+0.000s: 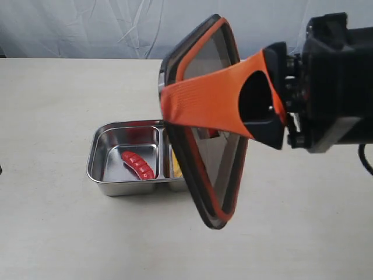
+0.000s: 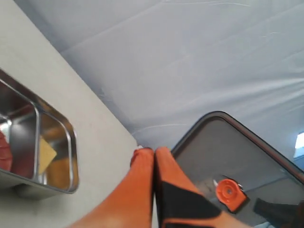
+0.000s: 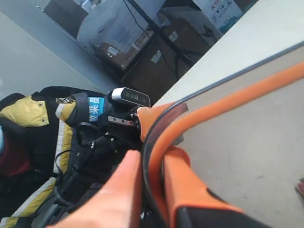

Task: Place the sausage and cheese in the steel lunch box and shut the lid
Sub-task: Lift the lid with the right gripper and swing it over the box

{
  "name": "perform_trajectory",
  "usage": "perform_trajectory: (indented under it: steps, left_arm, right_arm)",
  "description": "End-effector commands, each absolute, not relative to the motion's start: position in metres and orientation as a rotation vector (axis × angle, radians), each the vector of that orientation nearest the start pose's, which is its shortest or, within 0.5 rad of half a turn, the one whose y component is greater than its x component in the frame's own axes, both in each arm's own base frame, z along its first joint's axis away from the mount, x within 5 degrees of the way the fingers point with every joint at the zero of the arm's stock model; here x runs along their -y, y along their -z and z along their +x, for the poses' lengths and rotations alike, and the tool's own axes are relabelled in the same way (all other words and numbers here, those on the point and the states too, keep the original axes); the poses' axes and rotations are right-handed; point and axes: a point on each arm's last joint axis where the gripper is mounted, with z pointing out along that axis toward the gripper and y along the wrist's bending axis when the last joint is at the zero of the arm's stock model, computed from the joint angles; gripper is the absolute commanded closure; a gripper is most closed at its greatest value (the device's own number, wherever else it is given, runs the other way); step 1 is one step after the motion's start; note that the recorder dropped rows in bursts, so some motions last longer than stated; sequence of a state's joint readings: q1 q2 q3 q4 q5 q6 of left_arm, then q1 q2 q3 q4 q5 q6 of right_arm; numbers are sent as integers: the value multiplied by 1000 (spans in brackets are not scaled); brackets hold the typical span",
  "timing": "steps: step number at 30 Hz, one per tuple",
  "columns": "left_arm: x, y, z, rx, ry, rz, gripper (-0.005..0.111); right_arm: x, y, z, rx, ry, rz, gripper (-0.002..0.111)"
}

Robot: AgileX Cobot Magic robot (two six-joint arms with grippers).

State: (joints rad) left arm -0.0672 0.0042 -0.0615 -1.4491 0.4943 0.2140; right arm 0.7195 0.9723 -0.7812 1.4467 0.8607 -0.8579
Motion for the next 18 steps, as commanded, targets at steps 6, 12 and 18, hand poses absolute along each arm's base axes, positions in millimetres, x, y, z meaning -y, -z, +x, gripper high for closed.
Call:
perform_trajectory:
  steps: [6,12,18]
  left_arm:
    - [48,-239,36,-1490,1390,-391,107]
    - [48,-239,36,-1492,1274,-266,107]
    - [54,-240,31,-1483,1197,-56,92]
  right_arm:
    - [-222,-343,88,-1822,-1739,-882,108]
    - [-251,-336,91,-1857,-1658,-906,108]
    - [-273,-338,101,-1873,-1582,-880,108]
